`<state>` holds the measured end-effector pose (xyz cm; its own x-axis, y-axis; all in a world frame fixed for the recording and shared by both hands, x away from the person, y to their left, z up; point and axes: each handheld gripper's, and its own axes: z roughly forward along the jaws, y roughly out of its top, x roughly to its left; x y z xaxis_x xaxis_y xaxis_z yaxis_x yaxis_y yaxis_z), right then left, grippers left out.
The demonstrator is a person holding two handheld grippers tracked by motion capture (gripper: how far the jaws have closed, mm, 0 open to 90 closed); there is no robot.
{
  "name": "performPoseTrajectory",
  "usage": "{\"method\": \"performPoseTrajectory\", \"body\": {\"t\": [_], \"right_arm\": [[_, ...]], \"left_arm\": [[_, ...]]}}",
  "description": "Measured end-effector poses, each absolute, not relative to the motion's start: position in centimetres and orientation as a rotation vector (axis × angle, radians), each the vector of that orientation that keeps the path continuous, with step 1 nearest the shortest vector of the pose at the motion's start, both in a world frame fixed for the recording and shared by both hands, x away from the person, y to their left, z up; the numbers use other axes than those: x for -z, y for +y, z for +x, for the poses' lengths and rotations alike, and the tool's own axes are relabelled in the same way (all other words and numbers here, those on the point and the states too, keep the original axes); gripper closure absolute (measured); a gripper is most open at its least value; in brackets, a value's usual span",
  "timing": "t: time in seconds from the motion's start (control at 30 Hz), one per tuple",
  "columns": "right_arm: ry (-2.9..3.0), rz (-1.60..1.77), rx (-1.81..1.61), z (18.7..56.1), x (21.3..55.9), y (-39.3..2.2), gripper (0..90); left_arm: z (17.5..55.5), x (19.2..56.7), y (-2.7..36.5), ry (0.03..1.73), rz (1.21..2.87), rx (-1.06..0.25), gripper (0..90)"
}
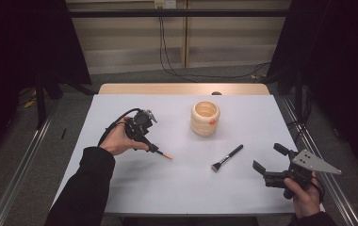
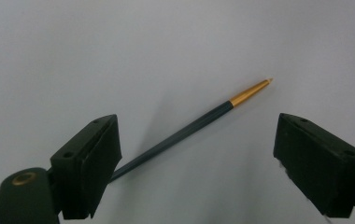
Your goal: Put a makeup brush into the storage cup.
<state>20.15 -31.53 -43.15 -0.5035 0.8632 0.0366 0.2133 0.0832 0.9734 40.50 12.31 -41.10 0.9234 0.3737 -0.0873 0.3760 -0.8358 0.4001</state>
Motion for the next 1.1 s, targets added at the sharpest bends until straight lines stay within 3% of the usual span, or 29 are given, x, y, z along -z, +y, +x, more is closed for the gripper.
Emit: {"method": "performPoseTrajectory", "body": {"t": [0.13, 0.3, 0.67, 0.87, 1.1], "right_arm": [[1.794, 1.068, -1.446, 20.1, 43.1, -31.5, 0.0], [1.791, 1.064, -1.448, 20.1, 43.1, -31.5, 0.0], [1.805, 1.068, -1.43, 20.2, 43.2, -31.4, 0.0], [1.814, 1.086, -1.425, 20.2, 43.3, -31.5, 0.0], [1.819, 1.085, -1.418, 20.2, 43.3, -31.4, 0.0]], "left_arm": [[40.4, 41.6, 11.8, 0.523, 2.708, -0.001, 16.3], [40.5, 42.1, 11.4, 0.465, 2.74, 0.007, 31.8], [40.7, 43.2, 11.1, 0.384, 2.78, 0.007, 48.8], [40.6, 43.8, 10.7, 0.368, 2.817, -0.005, 44.9], [40.4, 44.6, 10.1, 0.303, 2.868, -0.007, 51.5]]}}
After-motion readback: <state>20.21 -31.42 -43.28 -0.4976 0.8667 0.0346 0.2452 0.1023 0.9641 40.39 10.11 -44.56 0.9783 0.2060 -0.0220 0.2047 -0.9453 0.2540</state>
